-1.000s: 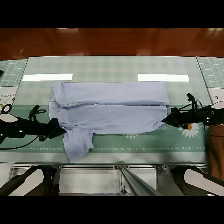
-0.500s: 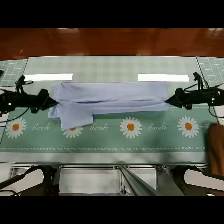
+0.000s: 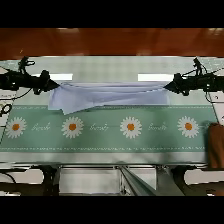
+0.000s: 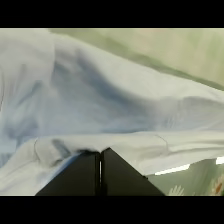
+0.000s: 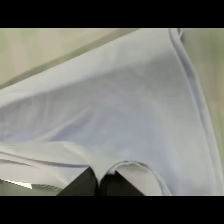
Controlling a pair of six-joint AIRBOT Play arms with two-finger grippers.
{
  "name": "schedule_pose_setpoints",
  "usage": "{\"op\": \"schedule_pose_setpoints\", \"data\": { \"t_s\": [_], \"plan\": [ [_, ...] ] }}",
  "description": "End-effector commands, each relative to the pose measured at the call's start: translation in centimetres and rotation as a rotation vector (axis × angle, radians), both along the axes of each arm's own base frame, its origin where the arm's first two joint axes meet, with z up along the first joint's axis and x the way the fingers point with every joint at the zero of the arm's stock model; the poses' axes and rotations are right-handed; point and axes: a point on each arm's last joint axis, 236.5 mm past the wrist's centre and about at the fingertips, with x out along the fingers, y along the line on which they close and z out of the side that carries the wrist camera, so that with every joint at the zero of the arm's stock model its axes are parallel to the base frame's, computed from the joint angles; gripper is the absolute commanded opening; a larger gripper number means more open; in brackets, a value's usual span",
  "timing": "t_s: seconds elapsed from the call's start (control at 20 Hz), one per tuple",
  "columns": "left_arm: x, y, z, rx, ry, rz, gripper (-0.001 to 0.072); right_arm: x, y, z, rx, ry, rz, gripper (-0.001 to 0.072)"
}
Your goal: Fold the shirts.
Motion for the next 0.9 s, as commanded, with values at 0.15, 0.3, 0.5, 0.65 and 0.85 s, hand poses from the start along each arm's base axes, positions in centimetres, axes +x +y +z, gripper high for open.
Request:
{"op": "schedule_pose_setpoints", "data": {
  "t_s": [0.15, 0.3, 0.5, 0.65, 0.85],
  "plan": [
    [4.7, -0.2, -1.1, -0.003, -0.018, -0.013, 0.0022, 2.5, -0.6, -2.3, -0.013, -0.016, -0.075, 0.0024],
    [5.6, -0.4, -1.7, -0.003, -0.017, -0.018, 0.0022, 2.8, -0.8, -2.6, -0.015, -0.023, -0.082, 0.0024],
    [5.6, -0.4, -3.5, -0.009, 0.014, -0.015, 0.0022, 2.9, -0.7, -3.2, -0.003, -0.017, -0.087, 0.0024],
    [5.5, -0.8, -3.9, -0.013, 0.024, -0.023, 0.0037, 3.3, -0.2, -3.3, 0.045, -0.01, -0.11, 0.018],
    [3.2, -1.0, -1.5, -0.044, 0.08, -0.133, 0.0507, 2.7, -0.2, -1.2, 0.078, -0.03, -0.076, 0.0417]
  ]
}}
